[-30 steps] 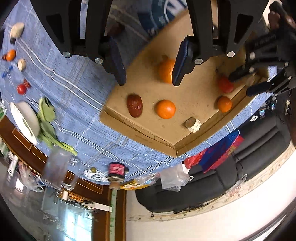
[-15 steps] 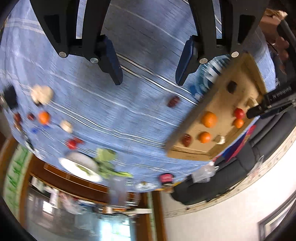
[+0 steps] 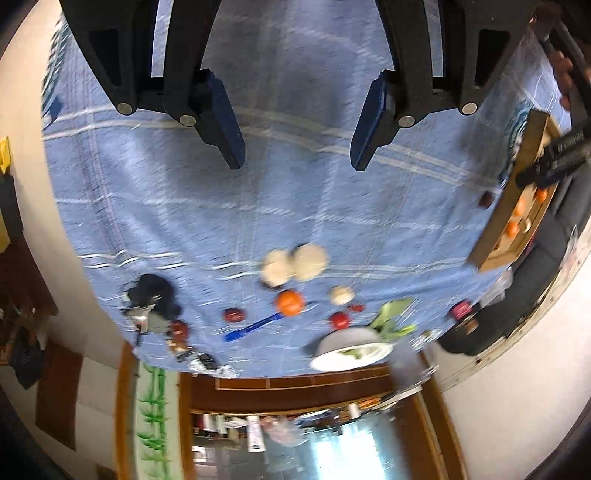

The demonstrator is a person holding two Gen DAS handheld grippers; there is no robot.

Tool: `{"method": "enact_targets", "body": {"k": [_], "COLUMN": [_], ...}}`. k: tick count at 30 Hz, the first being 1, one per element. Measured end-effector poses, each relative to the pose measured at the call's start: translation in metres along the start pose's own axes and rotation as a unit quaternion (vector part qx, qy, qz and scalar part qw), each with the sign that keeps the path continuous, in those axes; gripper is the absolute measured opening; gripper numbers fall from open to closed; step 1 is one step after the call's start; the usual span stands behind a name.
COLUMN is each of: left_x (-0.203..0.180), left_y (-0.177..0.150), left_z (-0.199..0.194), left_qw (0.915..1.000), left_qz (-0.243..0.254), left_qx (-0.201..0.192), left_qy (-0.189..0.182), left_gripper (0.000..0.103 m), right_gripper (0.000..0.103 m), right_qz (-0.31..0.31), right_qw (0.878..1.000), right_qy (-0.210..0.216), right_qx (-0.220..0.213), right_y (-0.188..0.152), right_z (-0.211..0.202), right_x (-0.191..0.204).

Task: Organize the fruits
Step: 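Move both open tools back toward the beige buns on the cloth, then grasp a round beige bun with the right tool while the left tool grasps a beige cube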

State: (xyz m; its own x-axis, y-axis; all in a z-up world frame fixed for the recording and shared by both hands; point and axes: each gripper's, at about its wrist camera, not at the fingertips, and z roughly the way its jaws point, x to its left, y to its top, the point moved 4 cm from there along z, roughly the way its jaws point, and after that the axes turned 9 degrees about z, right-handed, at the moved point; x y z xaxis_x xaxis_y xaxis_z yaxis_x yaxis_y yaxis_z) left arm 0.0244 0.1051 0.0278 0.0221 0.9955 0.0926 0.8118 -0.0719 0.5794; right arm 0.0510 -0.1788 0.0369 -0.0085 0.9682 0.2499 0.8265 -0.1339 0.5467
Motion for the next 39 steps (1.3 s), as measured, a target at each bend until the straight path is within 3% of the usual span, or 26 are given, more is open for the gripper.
{"method": "enact_targets", "body": {"k": [7, 12, 19, 21, 25, 28, 31, 36, 38, 39], "left_x": [-0.040, -0.045, -0.057, -0.063, -0.070, -0.076, -0.081, -0.090, -0.095, -0.097], "left_y": [0.004, 0.002, 0.014, 0.020, 0.028, 0.034, 0.038, 0.044, 0.049, 0.051], "left_z": [0.015, 0.020, 0.028, 0.030, 0.033, 0.041, 0.047, 0.051, 0.053, 0.055], "left_qw": [0.9990, 0.9985, 0.9977, 0.9974, 0.9970, 0.9965, 0.9959, 0.9952, 0.9949, 0.9947], "left_qz": [0.036, 0.034, 0.043, 0.047, 0.049, 0.053, 0.050, 0.066, 0.070, 0.072], "left_qx": [0.026, 0.042, 0.050, 0.050, 0.048, 0.054, 0.061, 0.059, 0.058, 0.058], "left_qy": [-0.007, -0.010, -0.018, -0.023, -0.036, -0.035, -0.044, -0.042, -0.044, -0.045], "left_gripper": [0.076, 0.076, 0.076, 0.076, 0.076, 0.076, 0.076, 0.076, 0.076, 0.076], "right_gripper": [0.065, 0.065, 0.065, 0.065, 0.065, 0.065, 0.065, 0.063, 0.050, 0.050], "right_qz": [-0.043, -0.066, -0.090, -0.073, -0.086, -0.110, -0.113, -0.174, -0.191, -0.194], "right_qw": [0.999, 0.998, 0.994, 0.990, 0.982, 0.987, 0.987, 0.978, 0.976, 0.975], "right_qy": [-0.003, -0.009, 0.064, 0.109, 0.149, 0.106, 0.101, 0.098, 0.095, 0.096], "right_qx": [0.000, 0.011, 0.023, 0.054, 0.072, 0.053, 0.053, 0.055, 0.051, 0.052], "right_y": [0.044, 0.068, 0.084, 0.082, 0.068, 0.070, 0.074, 0.067, 0.067, 0.068], "right_z": [0.041, 0.084, 0.107, 0.112, 0.106, 0.105, 0.111, 0.118, 0.122, 0.124], "right_x": [-0.015, -0.015, -0.002, 0.002, 0.003, -0.004, -0.007, 0.010, 0.016, 0.017]}}
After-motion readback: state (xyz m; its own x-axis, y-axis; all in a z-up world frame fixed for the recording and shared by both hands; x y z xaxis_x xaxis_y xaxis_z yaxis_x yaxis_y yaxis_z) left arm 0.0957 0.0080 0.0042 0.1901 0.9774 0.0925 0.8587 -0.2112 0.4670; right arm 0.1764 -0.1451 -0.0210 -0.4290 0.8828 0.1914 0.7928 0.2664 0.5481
